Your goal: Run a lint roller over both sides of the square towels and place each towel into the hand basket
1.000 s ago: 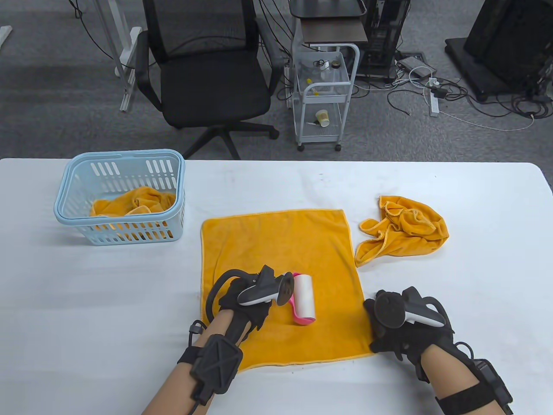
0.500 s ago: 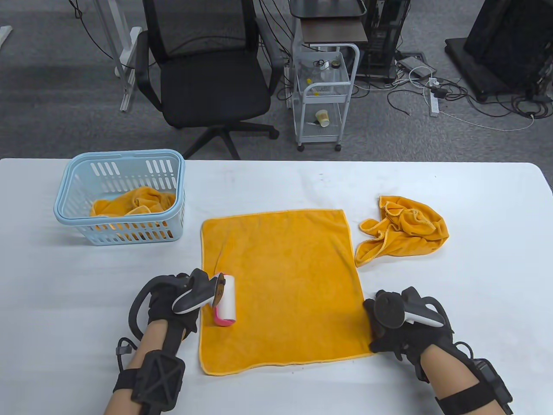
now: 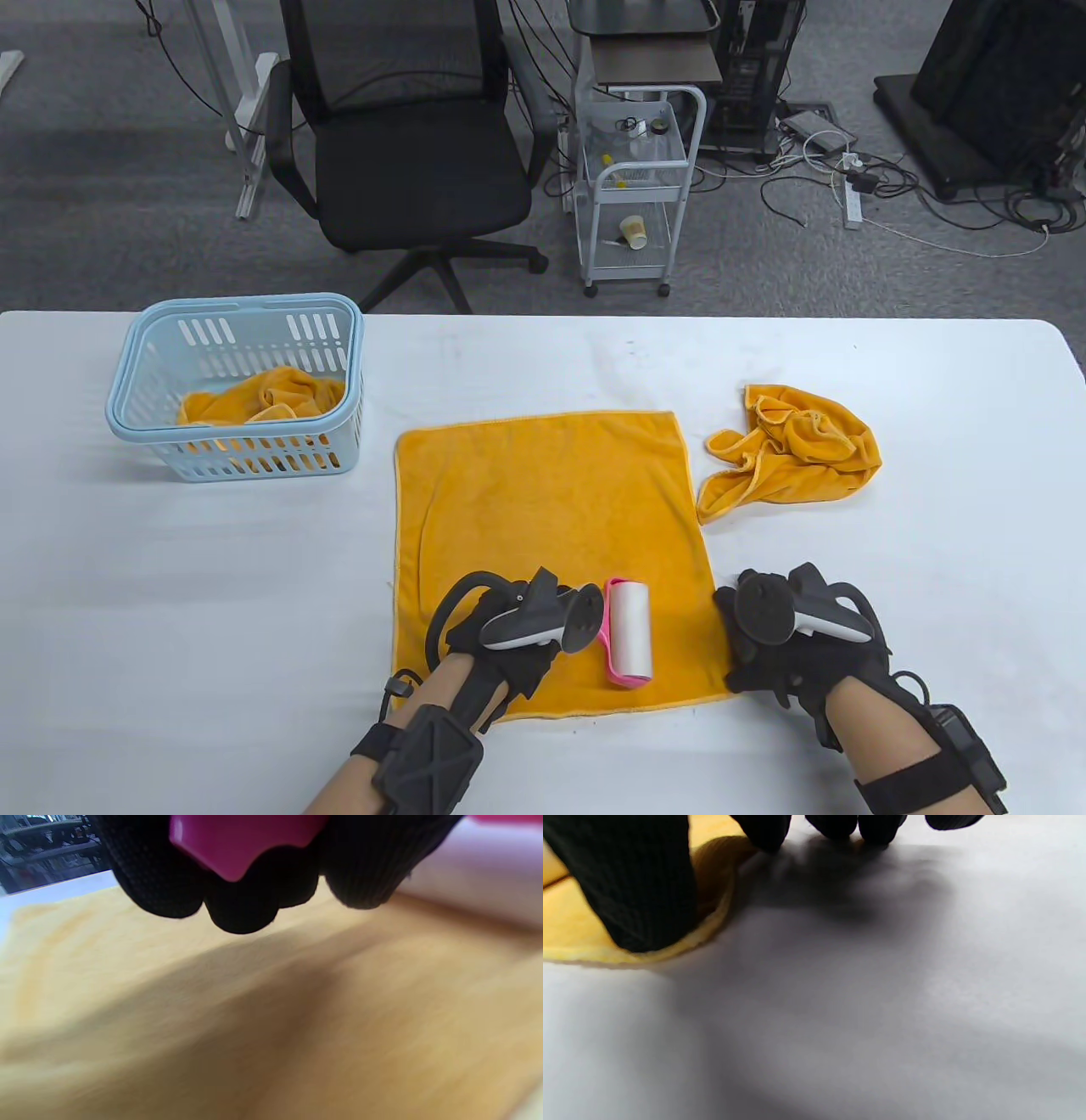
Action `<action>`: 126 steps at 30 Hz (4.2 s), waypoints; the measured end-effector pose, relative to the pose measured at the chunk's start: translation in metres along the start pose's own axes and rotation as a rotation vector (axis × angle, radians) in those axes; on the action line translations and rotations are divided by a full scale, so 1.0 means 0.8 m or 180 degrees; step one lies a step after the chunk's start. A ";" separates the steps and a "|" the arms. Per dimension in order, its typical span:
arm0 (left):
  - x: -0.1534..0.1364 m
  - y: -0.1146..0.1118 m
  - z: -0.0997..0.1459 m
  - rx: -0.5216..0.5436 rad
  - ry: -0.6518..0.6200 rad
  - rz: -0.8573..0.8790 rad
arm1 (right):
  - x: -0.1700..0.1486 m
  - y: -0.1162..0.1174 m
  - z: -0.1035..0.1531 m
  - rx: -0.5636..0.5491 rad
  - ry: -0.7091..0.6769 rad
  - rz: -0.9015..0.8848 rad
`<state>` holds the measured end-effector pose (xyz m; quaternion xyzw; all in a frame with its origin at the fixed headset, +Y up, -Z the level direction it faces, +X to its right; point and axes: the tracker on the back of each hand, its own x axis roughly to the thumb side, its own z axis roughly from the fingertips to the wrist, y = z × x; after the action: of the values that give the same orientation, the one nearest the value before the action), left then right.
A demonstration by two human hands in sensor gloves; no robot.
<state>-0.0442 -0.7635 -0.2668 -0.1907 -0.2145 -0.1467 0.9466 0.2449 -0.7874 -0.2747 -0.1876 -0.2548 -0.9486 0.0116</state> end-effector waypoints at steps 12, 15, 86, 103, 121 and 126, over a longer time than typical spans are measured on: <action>-0.184 -0.066 0.072 -0.0606 0.1327 -0.0316 | 0.000 0.000 -0.001 -0.0001 0.0007 0.0001; -0.204 -0.077 0.083 -0.0591 0.1436 -0.0257 | 0.000 0.000 -0.001 -0.0001 0.0008 -0.0004; -0.091 -0.099 0.087 -0.0620 -0.0589 -0.0250 | 0.049 -0.011 0.014 -0.0083 -0.0316 0.0796; -0.099 -0.083 0.093 -0.0369 -0.0564 -0.0109 | 0.036 -0.011 0.011 -0.0211 -0.0374 0.0447; -0.200 0.140 0.284 0.2118 0.0513 0.0161 | -0.004 -0.230 0.190 -0.2145 -0.0895 -0.0845; -0.203 0.194 0.349 0.2633 0.0590 0.0134 | 0.008 -0.284 0.253 -0.2408 -0.1072 -0.0857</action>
<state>-0.2268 -0.4762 -0.1553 0.2149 -0.1653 -0.0454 0.9615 0.2833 -0.4911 -0.2195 -0.2958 0.0903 -0.9244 -0.2235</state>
